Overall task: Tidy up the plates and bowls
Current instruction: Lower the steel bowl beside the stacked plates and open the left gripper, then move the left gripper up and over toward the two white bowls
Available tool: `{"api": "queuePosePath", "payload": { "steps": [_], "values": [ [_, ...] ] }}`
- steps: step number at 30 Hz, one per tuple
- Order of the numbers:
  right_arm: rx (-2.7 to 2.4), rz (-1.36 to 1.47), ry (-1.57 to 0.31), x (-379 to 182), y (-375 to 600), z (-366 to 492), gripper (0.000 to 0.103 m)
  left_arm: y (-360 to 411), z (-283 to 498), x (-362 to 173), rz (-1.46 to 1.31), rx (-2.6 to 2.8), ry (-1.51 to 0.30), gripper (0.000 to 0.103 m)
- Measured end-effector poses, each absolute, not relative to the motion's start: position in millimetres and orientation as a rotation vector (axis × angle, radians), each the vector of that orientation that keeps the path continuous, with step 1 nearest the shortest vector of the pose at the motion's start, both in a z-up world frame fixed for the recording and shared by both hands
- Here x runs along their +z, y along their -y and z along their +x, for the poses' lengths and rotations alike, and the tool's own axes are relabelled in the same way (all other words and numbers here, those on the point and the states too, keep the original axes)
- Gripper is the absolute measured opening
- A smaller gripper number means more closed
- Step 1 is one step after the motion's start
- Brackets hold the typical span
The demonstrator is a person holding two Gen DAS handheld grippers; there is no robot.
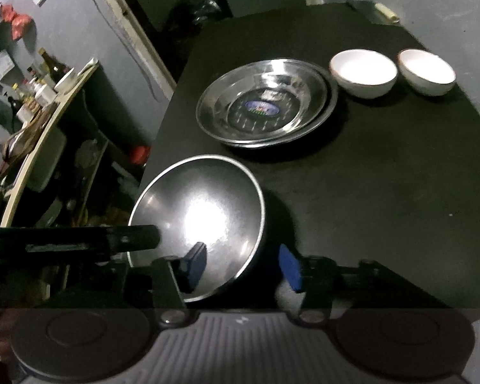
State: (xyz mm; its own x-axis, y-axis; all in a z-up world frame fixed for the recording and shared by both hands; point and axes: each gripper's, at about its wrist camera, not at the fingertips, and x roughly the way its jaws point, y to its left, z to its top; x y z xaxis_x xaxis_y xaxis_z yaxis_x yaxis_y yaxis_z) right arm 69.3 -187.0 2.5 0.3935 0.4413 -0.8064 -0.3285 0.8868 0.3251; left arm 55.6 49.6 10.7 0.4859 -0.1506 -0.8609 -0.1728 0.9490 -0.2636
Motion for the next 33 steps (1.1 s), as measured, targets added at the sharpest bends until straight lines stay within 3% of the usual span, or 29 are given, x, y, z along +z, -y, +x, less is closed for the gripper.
{"api": "queuePosePath", "payload": {
  "steps": [8,11,18,33],
  "values": [
    [0.422,0.176,-0.926,27.7,212.8,50.5,0.09,-68.7,16.3,53.2,-0.377,-0.012,-0.822,0.102],
    [0.42,0.195,-0.883,42.2,223.1,50.8,0.102,-74.4,5.5,69.4,-0.388,0.018,-0.736,0.102],
    [0.464,0.16,-0.707,79.3,231.8,58.5,0.103,-83.3,-5.2,99.1,-0.424,0.143,-0.57,0.102],
    [0.504,0.088,-0.561,107.8,259.1,76.4,0.103,-35.8,12.0,150.9,-0.316,0.212,-0.431,0.102]
  ]
}}
